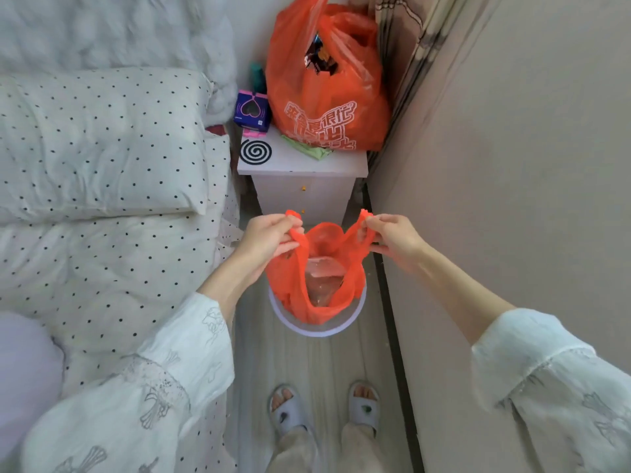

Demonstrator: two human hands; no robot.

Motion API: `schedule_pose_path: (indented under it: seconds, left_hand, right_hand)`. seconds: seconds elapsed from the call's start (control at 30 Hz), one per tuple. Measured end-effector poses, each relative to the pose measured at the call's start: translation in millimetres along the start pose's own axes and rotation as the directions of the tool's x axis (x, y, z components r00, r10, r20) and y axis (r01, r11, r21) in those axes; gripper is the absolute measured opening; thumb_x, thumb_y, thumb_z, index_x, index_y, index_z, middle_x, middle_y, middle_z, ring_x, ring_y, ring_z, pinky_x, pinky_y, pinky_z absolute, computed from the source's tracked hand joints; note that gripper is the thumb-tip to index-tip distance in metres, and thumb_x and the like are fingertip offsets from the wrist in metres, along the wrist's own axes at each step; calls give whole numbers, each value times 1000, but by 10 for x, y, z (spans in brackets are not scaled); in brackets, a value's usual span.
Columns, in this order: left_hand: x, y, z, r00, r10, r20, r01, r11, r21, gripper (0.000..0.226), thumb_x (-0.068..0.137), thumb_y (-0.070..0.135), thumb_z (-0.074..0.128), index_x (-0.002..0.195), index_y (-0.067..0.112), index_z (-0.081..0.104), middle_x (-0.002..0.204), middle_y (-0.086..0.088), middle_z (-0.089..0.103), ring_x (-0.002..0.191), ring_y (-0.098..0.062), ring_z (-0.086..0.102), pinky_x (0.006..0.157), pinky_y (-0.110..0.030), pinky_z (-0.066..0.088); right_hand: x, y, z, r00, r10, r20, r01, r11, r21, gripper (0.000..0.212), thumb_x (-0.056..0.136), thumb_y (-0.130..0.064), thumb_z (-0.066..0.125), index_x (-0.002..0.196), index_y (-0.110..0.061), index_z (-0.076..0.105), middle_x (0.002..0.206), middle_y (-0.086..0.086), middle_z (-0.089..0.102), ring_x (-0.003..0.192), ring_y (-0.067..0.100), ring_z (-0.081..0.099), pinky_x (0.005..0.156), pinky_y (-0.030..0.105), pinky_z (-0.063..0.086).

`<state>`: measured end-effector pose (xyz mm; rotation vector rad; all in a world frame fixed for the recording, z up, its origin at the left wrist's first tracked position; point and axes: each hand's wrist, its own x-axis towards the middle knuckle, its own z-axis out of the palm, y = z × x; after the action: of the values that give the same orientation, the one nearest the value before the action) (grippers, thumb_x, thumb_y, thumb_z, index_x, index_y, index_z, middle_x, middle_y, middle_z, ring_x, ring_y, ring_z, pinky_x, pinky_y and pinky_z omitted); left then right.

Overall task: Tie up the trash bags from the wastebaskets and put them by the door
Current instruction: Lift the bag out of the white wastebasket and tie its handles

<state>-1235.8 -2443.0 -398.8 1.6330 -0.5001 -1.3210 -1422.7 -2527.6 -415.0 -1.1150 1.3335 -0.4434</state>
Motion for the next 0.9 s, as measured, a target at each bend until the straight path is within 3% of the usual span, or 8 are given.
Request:
schedule_pose_path:
  seconds: [0.1, 0.2, 0.3, 0.43, 0.53, 0.7, 0.8, 0.9]
  left_hand:
    - [-30, -14, -1, 997, 44, -68, -50, 995, -86, 17, 93, 10, 45, 91, 5, 61, 85, -9, 62, 87, -17, 62, 91, -30, 50]
    - [-37, -54, -16, 999, 14, -39, -15, 1000, -17, 21, 95, 9, 40, 100, 2, 59, 94, -13, 62, 94, -22, 61, 91, -32, 49]
    - [-28, -93, -42, 995, 22, -99, -34, 992, -119, 20, 94, 8, 40, 88, 6, 59, 85, -10, 62, 87, -19, 62, 87, -30, 51]
    - [-35, -124, -6, 1000, 8, 22, -10, 996, 94, 19, 93, 10, 42, 88, 10, 60, 80, -7, 62, 79, -15, 63, 76, -20, 53]
    - [22, -151, -3, 997, -22, -70, 22, 1000, -3, 20, 93, 9, 42, 81, 11, 57, 77, -6, 60, 77, -13, 60, 78, -20, 49]
    - [36, -263, -51, 998, -49, -33, 50, 998, 45, 17, 93, 11, 43, 87, 11, 59, 79, -5, 62, 78, -11, 61, 76, -18, 49]
    - [38, -263, -105, 996, -47, -70, 51, 997, 50, 17, 91, 12, 46, 81, 17, 60, 80, -3, 63, 80, -12, 61, 86, -24, 46]
    - [-29, -260, -158, 997, -22, -80, 29, 996, 87, 16, 91, 14, 47, 84, 18, 61, 82, -2, 64, 82, -11, 61, 87, -23, 44]
  right_hand:
    - [26, 38, -23, 997, -30, -72, 37, 994, 98, 26, 94, -13, 43, 72, -14, 57, 73, 4, 60, 72, 15, 57, 83, 30, 47]
    - [68, 82, -27, 997, -37, -67, 44, 992, 118, 28, 95, -9, 39, 73, -13, 56, 74, 5, 59, 74, 17, 58, 87, 33, 48]
    - [95, 172, -19, 982, -46, -181, 74, 985, 154, 32, 95, -8, 36, 72, -14, 56, 73, 4, 58, 69, 14, 57, 75, 27, 49]
    - [66, 244, 79, 1000, -8, -30, 7, 1000, -30, 33, 96, -9, 31, 70, -17, 49, 69, 2, 54, 67, 15, 54, 69, 25, 45]
    - [104, 193, 77, 997, 5, -73, 1, 997, 71, 34, 97, -6, 30, 70, -14, 49, 69, 5, 52, 65, 15, 52, 70, 24, 47]
    - [97, 243, 38, 1000, 12, -21, -12, 1000, -29, 31, 96, -9, 35, 72, -14, 54, 72, 3, 57, 82, 19, 54, 92, 35, 47]
    - [53, 297, -26, 1000, 22, 10, -23, 999, 48, 28, 94, -8, 38, 74, -13, 56, 76, 5, 59, 80, 18, 57, 89, 33, 51]
    - [-47, 311, -46, 998, 2, 70, -8, 997, 81, 26, 95, -11, 40, 79, -13, 60, 84, 7, 62, 83, 16, 60, 80, 25, 52]
